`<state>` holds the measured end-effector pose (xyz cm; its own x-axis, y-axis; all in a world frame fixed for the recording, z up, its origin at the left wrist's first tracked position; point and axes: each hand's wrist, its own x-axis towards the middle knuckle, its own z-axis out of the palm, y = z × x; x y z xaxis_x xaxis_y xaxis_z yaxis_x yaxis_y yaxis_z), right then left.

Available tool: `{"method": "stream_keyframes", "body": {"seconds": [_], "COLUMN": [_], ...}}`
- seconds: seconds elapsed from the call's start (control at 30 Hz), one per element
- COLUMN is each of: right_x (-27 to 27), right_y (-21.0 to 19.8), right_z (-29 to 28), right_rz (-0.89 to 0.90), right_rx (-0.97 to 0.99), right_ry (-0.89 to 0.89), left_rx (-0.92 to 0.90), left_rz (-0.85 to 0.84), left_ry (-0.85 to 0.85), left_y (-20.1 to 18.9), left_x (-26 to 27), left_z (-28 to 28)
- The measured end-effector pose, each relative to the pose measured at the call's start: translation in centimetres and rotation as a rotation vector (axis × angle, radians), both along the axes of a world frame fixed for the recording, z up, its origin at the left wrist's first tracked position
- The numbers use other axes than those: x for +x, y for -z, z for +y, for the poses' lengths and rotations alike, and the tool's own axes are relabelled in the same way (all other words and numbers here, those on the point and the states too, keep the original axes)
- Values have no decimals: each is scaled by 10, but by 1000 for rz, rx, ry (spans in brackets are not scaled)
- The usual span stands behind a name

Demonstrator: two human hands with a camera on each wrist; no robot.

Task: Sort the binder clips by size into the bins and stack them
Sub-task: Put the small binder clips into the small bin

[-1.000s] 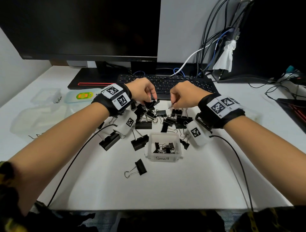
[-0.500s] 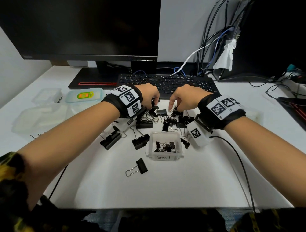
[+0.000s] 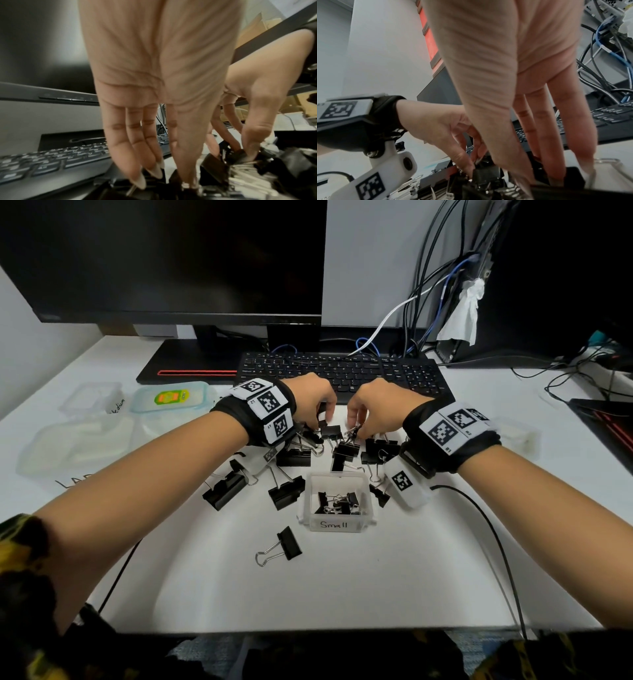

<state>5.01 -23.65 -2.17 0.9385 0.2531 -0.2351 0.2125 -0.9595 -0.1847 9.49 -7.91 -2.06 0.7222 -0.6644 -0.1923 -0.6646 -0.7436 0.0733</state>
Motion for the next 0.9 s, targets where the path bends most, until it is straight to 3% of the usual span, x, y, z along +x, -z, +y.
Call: {"method": "stream_keyframes", "body": {"seconds": [0.53, 0.9], "right_x": [-4, -22], "right_y": [2, -14], "right_z": [-10, -25], "right_rz": [-125, -167], "right_rx": [84, 426], "right_ry": [17, 142], "left_rx": [-34, -187], "left_rz": [32, -6], "left_ry": [-72, -45], "left_y": [6, 3], "left_x": [3, -1], "left_z": [4, 16]}}
